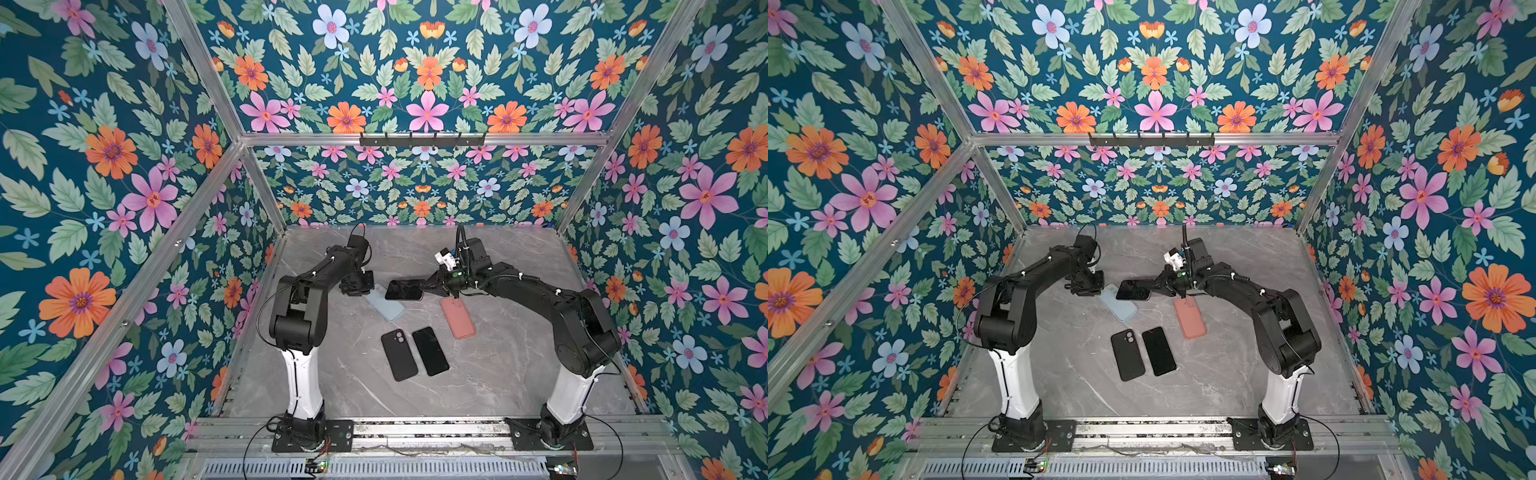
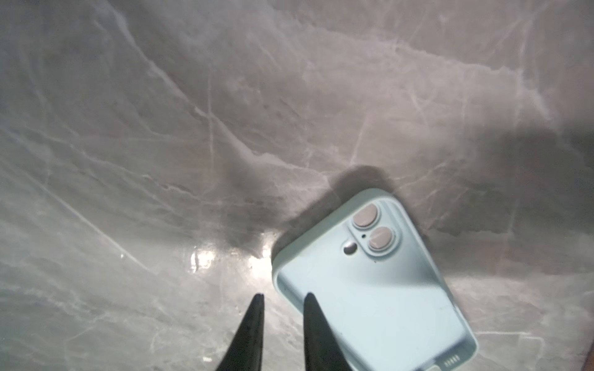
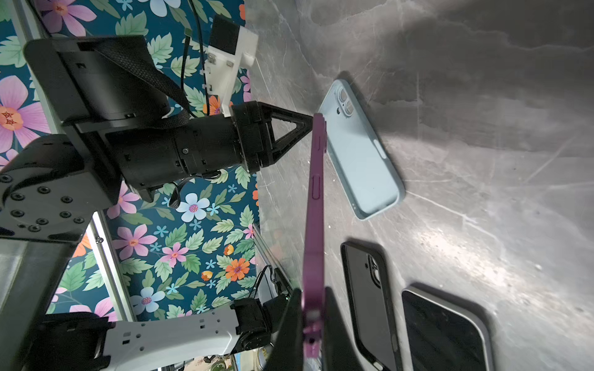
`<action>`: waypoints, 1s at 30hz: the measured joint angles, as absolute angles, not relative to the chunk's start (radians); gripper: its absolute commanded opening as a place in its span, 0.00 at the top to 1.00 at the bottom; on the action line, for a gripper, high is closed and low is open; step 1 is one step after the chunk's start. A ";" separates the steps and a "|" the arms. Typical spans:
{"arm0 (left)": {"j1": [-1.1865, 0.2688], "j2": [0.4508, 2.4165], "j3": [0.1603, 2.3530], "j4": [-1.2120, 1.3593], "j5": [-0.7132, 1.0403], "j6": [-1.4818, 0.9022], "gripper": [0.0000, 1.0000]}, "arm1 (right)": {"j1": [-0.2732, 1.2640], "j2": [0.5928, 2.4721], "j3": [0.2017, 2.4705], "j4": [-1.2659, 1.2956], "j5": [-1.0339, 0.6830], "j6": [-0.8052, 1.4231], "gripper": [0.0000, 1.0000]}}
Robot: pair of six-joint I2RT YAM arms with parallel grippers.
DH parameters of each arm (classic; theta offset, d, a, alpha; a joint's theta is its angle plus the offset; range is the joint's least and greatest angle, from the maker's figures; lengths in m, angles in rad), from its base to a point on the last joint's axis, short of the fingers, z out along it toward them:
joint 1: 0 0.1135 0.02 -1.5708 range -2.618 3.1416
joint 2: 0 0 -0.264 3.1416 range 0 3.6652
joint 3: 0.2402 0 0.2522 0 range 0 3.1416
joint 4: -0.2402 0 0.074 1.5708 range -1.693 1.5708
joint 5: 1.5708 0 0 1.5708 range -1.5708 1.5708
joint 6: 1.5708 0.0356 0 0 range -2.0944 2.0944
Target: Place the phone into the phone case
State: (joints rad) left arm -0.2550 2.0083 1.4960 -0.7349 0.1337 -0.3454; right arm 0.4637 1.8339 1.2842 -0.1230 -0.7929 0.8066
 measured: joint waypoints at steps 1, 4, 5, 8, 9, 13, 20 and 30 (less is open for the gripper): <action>-0.247 2.001 1.488 -0.723 0.142 -0.352 0.61 | 0.466 1.835 1.280 -0.116 -0.793 0.812 1.00; -0.212 1.981 1.458 -0.683 0.201 -0.367 0.59 | 0.479 1.838 1.247 -0.069 -0.786 0.862 1.00; -0.200 1.978 1.449 -0.669 0.225 -0.374 0.58 | 0.484 1.838 1.230 -0.043 -0.782 0.889 1.00; -0.173 1.978 1.431 -0.636 0.287 -0.393 0.57 | 0.503 1.839 1.177 0.042 -0.766 0.968 1.00; -0.168 1.979 1.429 -0.628 0.307 -0.397 0.57 | 0.511 1.843 1.168 0.065 -0.756 0.996 1.00; -0.155 1.991 1.433 -0.591 0.373 -0.417 0.54 | 0.532 1.866 1.147 0.165 -0.736 1.071 1.00; -0.137 2.068 1.509 -0.546 0.459 -0.446 0.53 | 0.532 1.906 1.098 0.293 -0.699 1.182 1.00; -0.138 2.080 1.451 -0.498 0.535 -0.477 0.53 | 0.535 1.931 1.079 0.395 -0.700 1.248 1.00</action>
